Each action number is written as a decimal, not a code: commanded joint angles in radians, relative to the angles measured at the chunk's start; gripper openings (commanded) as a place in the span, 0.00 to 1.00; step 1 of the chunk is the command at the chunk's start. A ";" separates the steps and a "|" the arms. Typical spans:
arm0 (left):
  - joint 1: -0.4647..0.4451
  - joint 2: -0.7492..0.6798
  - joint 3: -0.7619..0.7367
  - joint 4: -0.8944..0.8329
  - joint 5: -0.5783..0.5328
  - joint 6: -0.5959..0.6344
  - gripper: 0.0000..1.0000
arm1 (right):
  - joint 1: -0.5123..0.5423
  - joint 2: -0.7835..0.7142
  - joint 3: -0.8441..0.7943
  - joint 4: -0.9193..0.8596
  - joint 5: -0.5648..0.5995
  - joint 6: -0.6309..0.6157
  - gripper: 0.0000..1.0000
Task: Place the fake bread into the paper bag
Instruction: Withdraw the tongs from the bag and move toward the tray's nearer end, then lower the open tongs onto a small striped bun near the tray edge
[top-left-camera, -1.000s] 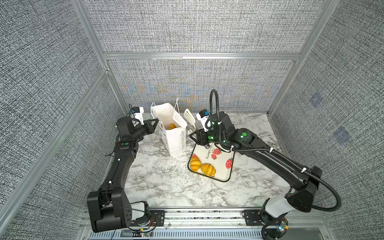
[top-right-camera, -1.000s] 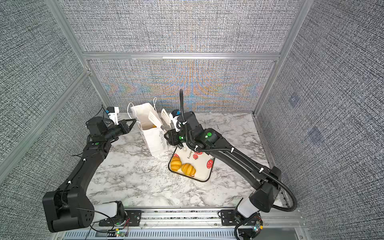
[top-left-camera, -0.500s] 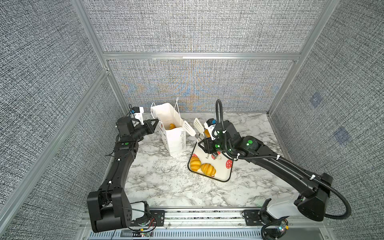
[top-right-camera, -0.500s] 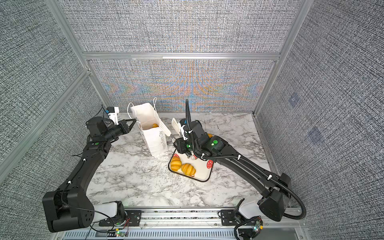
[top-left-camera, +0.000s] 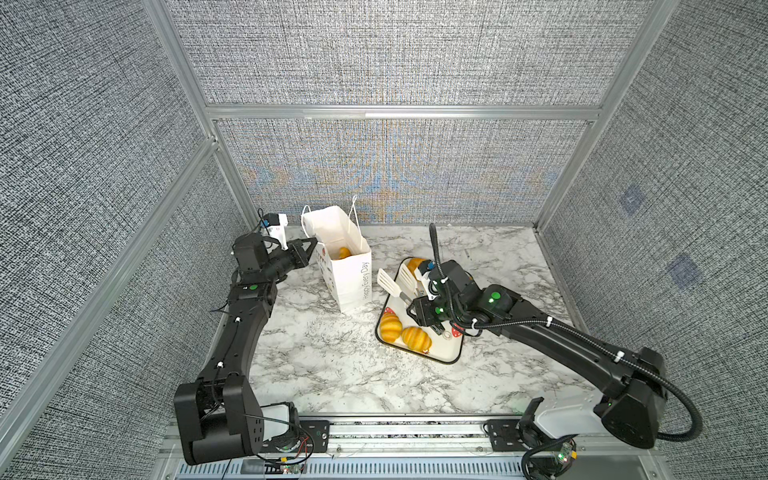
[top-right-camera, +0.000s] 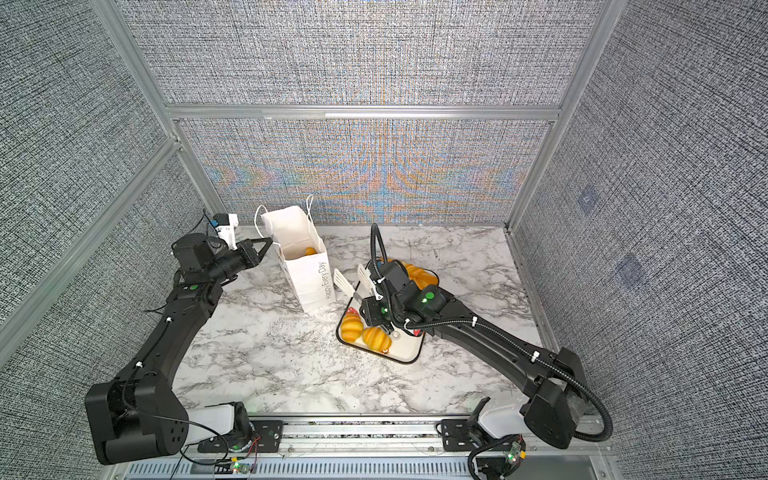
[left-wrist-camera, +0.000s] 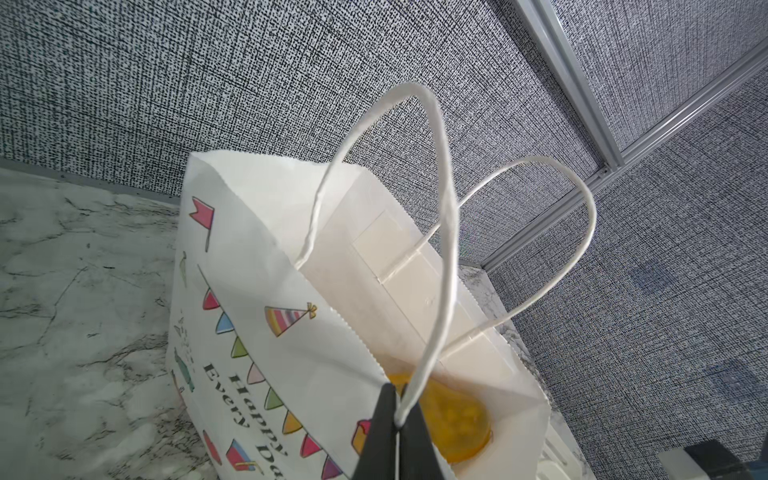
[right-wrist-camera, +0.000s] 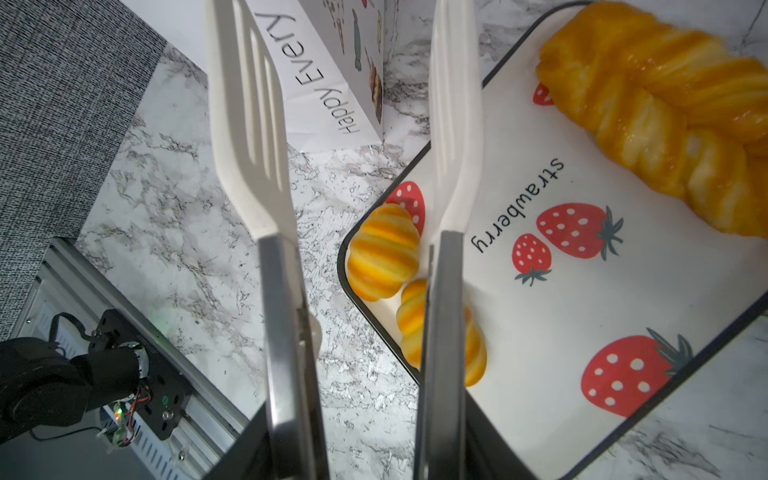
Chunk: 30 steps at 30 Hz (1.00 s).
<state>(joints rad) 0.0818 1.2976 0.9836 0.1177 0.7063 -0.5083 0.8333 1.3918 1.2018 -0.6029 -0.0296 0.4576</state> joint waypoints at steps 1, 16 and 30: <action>0.001 0.002 -0.004 0.029 0.007 0.004 0.00 | 0.004 0.013 -0.023 -0.019 -0.036 0.013 0.52; 0.001 0.006 -0.004 0.031 0.010 -0.001 0.00 | 0.033 0.002 -0.098 -0.158 -0.048 -0.002 0.52; 0.001 0.009 -0.008 0.040 0.015 -0.007 0.00 | 0.031 -0.082 -0.157 -0.306 -0.006 -0.018 0.53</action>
<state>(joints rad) 0.0818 1.3033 0.9787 0.1280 0.7090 -0.5163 0.8639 1.3178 1.0462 -0.8719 -0.0559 0.4458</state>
